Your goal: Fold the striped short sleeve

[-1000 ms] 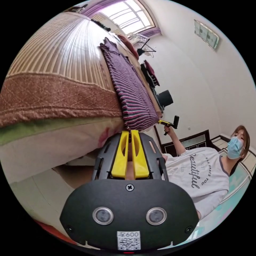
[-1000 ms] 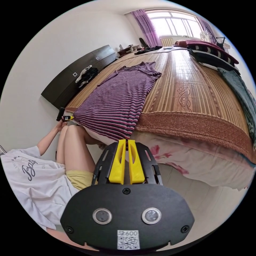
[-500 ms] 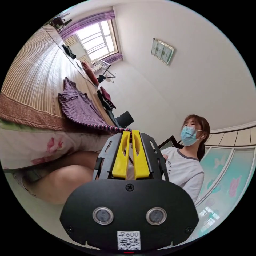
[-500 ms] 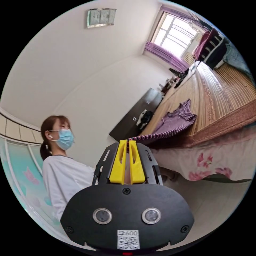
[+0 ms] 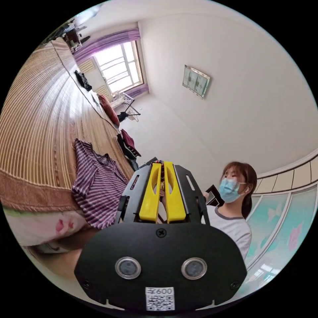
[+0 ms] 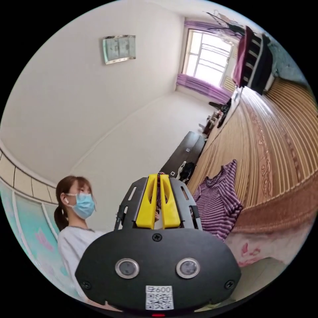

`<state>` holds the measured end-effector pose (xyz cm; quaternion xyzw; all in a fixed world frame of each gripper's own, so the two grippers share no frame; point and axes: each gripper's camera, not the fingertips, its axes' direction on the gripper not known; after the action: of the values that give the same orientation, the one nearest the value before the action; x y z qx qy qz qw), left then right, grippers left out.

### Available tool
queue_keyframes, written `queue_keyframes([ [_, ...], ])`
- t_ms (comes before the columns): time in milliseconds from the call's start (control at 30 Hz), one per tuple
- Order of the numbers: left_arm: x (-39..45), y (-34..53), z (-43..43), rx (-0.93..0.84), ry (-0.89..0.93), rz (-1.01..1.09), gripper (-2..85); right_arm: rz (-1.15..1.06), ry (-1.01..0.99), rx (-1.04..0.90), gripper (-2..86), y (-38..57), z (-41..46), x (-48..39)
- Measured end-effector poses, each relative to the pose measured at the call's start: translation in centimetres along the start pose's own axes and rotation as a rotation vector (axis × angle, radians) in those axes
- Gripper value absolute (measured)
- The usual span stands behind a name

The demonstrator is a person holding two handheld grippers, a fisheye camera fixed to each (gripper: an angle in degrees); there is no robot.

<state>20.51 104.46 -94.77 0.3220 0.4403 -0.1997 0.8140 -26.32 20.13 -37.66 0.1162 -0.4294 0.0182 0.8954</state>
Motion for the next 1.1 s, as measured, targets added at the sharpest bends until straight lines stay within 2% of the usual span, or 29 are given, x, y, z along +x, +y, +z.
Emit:
queue_keyframes([
  [167, -9.5, -6.7, 3.2, -0.016, -0.095, -0.127, 2.4, 0.135, 0.158, -0.02, -0.9, -10.3, 2.5, 13.1],
  [367, -20.7, -11.3, 5.4, 0.01, -0.11, -0.252, 2.2, 0.263, 0.197, 0.011, -0.9, -16.5, 1.8, 29.3],
  [567, -30.0, -12.9, 7.1, 0.041, -0.07, -0.334, 2.2, 0.29, 0.234, 0.019, -0.9, -17.4, 0.3, 41.8],
  [767, -38.2, -13.4, 10.3, 0.013, -0.144, -0.431, 2.7, 0.388, 0.366, 0.054, -0.6, -13.9, -0.1, 54.9],
  [833, -40.9, -12.6, 10.8, 0.074, -0.196, -0.466, 3.9, 0.309, 0.441, 0.029, -0.3, -12.4, 0.7, 56.8],
  [867, -40.9, -12.4, 10.7, 0.11, -0.233, -0.442, 4.3, 0.176, 0.541, 0.008, 0.3, -11.3, 1.5, 56.4],
  [933, -37.8, -11.5, 10.6, 0.199, -0.462, -0.23, 4.5, -0.069, 0.739, -0.009, 1.6, -8.9, 3.1, 54.3],
  [967, -36.7, -11.4, 11.1, 0.178, -0.503, -0.172, 4.3, -0.278, 0.897, -0.04, 2.0, -6.5, 5.1, 52.4],
  [1000, -34.7, -10.9, 12.9, 0.078, -0.535, -0.068, 3.7, -0.483, 1.046, -0.096, 1.8, -3.4, 8.1, 50.9],
  [1033, -32.8, -10.0, 15.8, -0.085, -0.54, 0.024, 3.0, -0.577, 1.104, -0.133, 1.3, -1.6, 10.0, 50.5],
  [1067, -31.8, -9.2, 17.5, -0.168, -0.544, 0.065, 2.6, -0.731, 1.163, -0.215, 0.4, 2.0, 13.8, 50.3],
  [1100, -30.3, -6.9, 21.1, -0.312, -0.568, 0.126, 1.9, -0.858, 1.138, -0.316, -0.1, 5.9, 18.2, 50.7],
])
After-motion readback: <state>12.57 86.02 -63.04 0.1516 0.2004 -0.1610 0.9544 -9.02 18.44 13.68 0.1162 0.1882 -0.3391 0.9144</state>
